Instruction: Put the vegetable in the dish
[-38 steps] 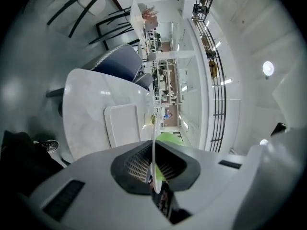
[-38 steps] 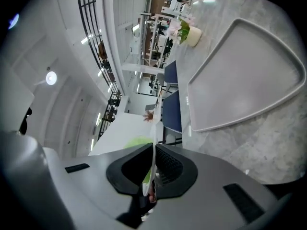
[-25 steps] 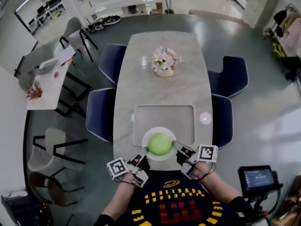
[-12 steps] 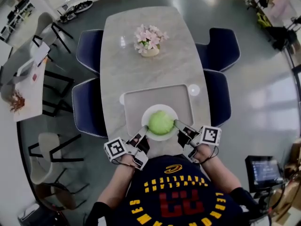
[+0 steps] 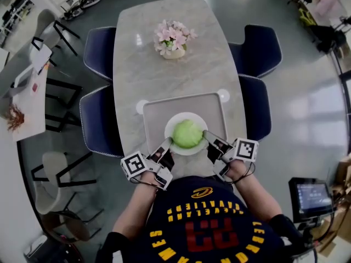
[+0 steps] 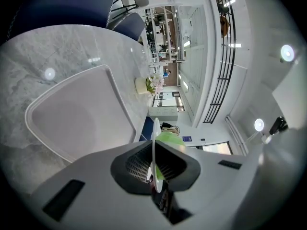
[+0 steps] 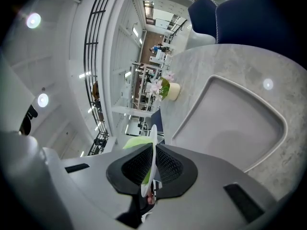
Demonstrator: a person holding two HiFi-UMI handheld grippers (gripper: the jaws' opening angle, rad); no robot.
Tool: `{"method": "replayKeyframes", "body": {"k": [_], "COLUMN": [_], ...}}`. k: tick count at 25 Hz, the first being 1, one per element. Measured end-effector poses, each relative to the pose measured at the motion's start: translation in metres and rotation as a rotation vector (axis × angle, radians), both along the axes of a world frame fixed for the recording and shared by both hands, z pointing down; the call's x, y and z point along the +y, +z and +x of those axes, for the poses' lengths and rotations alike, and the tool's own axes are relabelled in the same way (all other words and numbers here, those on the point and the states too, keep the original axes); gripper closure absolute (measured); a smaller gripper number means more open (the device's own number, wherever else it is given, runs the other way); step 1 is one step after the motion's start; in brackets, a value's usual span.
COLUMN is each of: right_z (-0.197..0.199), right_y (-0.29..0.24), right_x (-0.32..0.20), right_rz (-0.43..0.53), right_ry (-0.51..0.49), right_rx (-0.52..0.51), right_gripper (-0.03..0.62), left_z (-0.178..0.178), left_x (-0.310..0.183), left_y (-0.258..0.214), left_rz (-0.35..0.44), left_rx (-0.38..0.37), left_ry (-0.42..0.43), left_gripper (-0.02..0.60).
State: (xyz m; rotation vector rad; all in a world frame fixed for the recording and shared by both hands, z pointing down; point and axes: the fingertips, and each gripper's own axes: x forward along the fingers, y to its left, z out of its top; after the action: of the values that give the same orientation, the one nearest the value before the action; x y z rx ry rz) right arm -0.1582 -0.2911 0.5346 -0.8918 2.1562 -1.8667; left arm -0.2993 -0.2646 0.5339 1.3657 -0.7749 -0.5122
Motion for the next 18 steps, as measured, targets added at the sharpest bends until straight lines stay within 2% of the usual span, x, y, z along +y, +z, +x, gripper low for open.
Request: {"method": "replayKeyframes", "body": {"k": [10,13,18], "right_z": [-0.001,-0.002,-0.004], "right_y": [0.042,0.058,0.085], "right_x": [-0.020,-0.028,-0.035], "right_rz": [0.087,0.117,0.115], "right_ry": [-0.014,-0.043,-0.081], "right_rx": [-0.019,-0.013,0.017], "right_gripper": [0.572,0.572,0.572], "left_z": [0.004,0.006,0.012], "left_x": [-0.020,-0.024,-0.027], "left_y": [0.048,0.066,0.091], "left_rz": [0.029,0.053,0.026], "left_rx": [-0.003,-0.051,-0.123], "left_ry": [0.049,0.096,0.173], "left_gripper": [0.566,0.566,0.565]}}
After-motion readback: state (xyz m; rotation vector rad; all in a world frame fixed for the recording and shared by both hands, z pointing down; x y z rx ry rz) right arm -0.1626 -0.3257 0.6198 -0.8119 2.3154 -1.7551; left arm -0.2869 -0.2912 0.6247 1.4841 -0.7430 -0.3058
